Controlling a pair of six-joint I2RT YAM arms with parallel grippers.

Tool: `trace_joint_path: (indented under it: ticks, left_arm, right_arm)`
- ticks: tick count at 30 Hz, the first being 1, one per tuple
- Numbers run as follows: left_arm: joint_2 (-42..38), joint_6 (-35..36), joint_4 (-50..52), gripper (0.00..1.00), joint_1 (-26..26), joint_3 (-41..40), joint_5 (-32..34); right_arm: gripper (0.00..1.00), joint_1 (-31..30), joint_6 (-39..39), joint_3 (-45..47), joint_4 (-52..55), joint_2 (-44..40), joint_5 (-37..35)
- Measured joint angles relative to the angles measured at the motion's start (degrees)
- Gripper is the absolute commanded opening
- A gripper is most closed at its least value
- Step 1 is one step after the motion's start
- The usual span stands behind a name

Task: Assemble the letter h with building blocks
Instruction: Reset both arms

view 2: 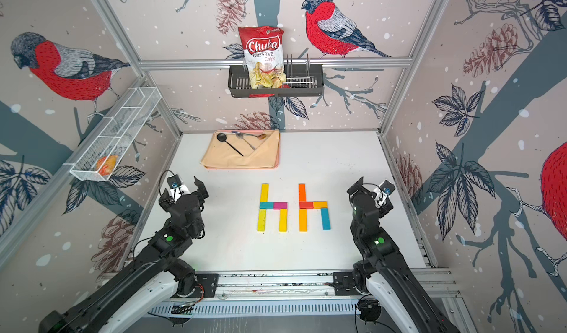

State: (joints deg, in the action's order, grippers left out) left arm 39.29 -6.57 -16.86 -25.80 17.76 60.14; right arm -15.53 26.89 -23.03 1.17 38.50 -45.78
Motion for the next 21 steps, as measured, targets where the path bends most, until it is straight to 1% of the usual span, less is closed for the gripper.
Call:
trace_joint_path:
  ticks: [1, 3, 4, 6, 11, 15, 16, 18, 21]
  left_arm:
    - [0.6, 1.1, -4.0, 0.97, 3.1, -2.8, -0.3]
    - [3.7, 0.9, -8.1, 0.97, 7.7, -4.9, -1.8]
    - [6.1, 0.9, -10.0, 0.97, 9.6, -4.9, -3.1]
    - [11.5, 0.8, -13.0, 0.97, 12.0, -4.8, -5.8]
    - [24.3, 1.0, -22.1, 0.98, 16.7, -7.8, -11.4]
    - [33.3, 2.7, -36.4, 0.98, 18.9, -9.7, -16.0]
    - [35.4, 3.6, -39.8, 0.98, 19.5, -9.5, -17.0]
    - [38.3, 4.5, -42.1, 0.98, 20.2, -7.5, -18.7]
    - [41.1, 7.2, -43.0, 0.98, 21.4, -2.6, -27.0]
  right_arm:
    - [1.0, 4.3, 0.0, 0.3, -0.1, 2.8, 0.1]
    - [1.0, 11.0, 0.0, 1.9, -0.7, 5.3, 0.4]
    - [1.0, 13.5, 0.0, 3.4, -2.2, 5.8, 0.6]
    - [1.0, 16.0, -1.5, 7.3, -6.9, 5.9, 1.3]
    - [1.0, 17.6, -4.5, 18.6, -21.9, 7.6, 3.0]
    - [1.0, 18.6, -7.6, 22.2, -37.8, 11.6, 9.8]
    - [1.0, 18.9, -8.2, 22.6, -42.5, 14.3, 11.6]
    - [1.0, 19.0, -9.5, 22.5, -50.1, 20.0, 15.4]
    - [1.0, 19.3, -11.1, 20.0, -59.5, 30.1, 20.7]
